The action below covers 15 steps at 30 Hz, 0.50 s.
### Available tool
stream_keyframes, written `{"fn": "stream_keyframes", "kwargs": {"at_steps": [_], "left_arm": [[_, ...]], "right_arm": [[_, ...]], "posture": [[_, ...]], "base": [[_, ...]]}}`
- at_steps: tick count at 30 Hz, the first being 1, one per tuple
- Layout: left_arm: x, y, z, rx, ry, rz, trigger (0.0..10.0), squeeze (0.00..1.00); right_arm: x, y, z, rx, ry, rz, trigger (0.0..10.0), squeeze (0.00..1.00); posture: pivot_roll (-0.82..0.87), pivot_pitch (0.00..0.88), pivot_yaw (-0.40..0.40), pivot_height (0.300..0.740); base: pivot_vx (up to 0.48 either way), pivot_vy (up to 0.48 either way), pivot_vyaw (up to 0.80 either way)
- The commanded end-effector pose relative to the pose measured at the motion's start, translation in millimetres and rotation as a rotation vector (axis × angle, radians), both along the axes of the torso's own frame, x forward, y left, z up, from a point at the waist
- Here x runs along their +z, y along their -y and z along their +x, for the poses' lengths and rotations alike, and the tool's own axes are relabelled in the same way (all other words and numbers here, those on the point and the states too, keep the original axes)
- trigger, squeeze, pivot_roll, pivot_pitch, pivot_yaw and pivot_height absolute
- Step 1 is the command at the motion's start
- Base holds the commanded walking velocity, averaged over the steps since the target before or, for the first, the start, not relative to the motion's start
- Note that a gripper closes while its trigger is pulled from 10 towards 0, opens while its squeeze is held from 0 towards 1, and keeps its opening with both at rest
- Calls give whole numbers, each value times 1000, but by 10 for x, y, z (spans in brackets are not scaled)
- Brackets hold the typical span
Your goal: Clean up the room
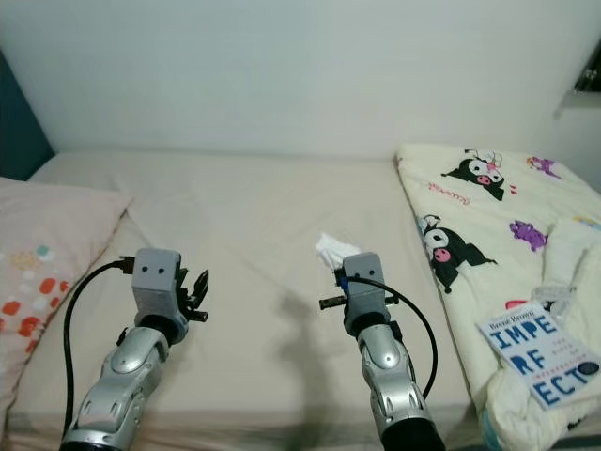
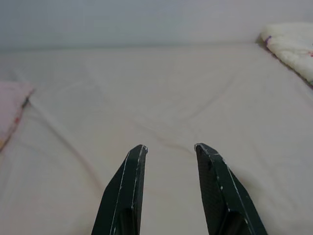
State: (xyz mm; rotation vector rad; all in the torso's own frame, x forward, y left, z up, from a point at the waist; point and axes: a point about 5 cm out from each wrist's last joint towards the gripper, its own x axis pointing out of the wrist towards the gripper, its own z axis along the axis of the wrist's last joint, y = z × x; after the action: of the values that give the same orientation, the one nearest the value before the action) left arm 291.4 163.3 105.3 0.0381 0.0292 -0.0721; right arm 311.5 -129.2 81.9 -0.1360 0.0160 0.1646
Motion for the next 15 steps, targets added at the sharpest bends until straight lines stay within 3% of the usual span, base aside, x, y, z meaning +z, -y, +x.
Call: {"fn": "stream_keyframes", "kwargs": {"at_steps": [1, 15], "left_arm": [[-50, 4, -19, 5, -11, -2, 10000, 0], [-58, 21, -37, 4, 4, -17, 10000, 0]], "right_arm": [[-18, 7, -18, -1, -13, -2, 10000, 0], [17, -28, -15, 23, -20, 24, 10000, 0]], "posture": [[54, 0, -116, 716], [52, 0, -131, 726]], "base": [[0, 0, 0], [0, 0, 0]]}}
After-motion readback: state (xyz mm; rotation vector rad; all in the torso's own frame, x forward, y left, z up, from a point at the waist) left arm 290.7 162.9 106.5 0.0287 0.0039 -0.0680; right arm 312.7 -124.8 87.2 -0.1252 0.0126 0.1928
